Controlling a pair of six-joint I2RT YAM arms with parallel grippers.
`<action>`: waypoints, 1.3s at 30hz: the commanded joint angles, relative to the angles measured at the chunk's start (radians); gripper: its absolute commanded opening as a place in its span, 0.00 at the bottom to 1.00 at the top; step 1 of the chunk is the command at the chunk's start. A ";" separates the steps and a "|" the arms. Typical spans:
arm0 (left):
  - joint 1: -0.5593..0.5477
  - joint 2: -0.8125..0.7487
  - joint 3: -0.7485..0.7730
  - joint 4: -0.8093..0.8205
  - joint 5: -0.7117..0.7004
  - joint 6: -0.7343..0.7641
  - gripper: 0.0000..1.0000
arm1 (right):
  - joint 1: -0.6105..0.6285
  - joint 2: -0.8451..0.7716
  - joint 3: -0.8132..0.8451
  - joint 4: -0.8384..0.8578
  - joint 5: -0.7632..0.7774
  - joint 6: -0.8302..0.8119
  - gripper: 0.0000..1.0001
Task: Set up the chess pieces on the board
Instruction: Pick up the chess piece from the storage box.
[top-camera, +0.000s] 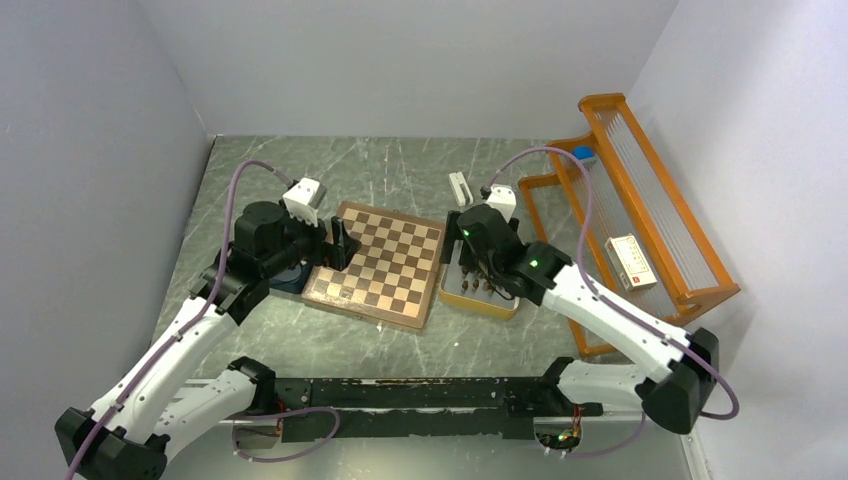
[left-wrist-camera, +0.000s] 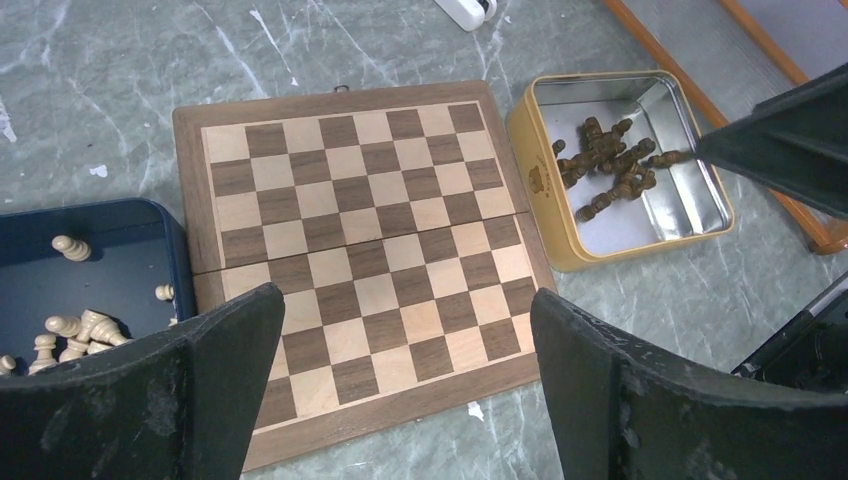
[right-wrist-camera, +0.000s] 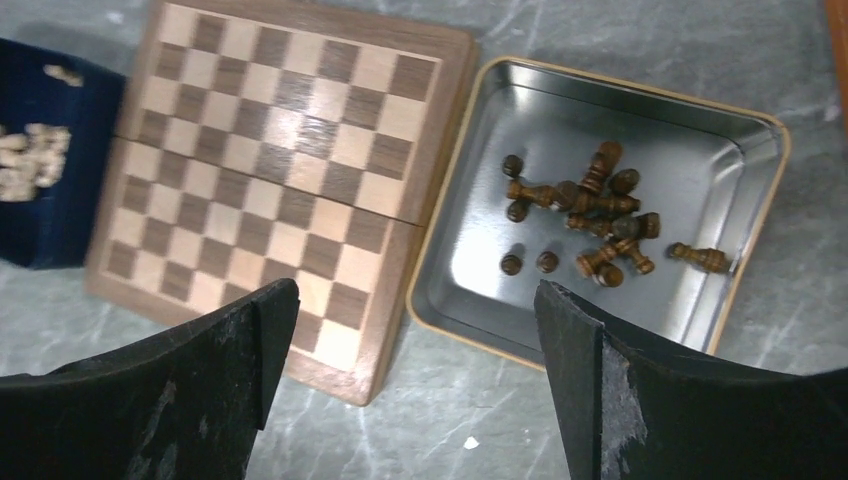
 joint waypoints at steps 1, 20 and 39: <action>0.002 -0.029 0.004 -0.012 -0.027 0.016 0.98 | -0.054 0.098 0.039 -0.094 0.027 -0.038 0.89; 0.000 -0.055 -0.022 0.009 -0.047 0.028 0.96 | -0.354 0.260 -0.054 0.113 -0.248 -0.251 0.33; -0.003 -0.062 -0.024 0.013 -0.044 0.027 0.96 | -0.415 0.298 -0.073 0.082 -0.244 -0.234 0.34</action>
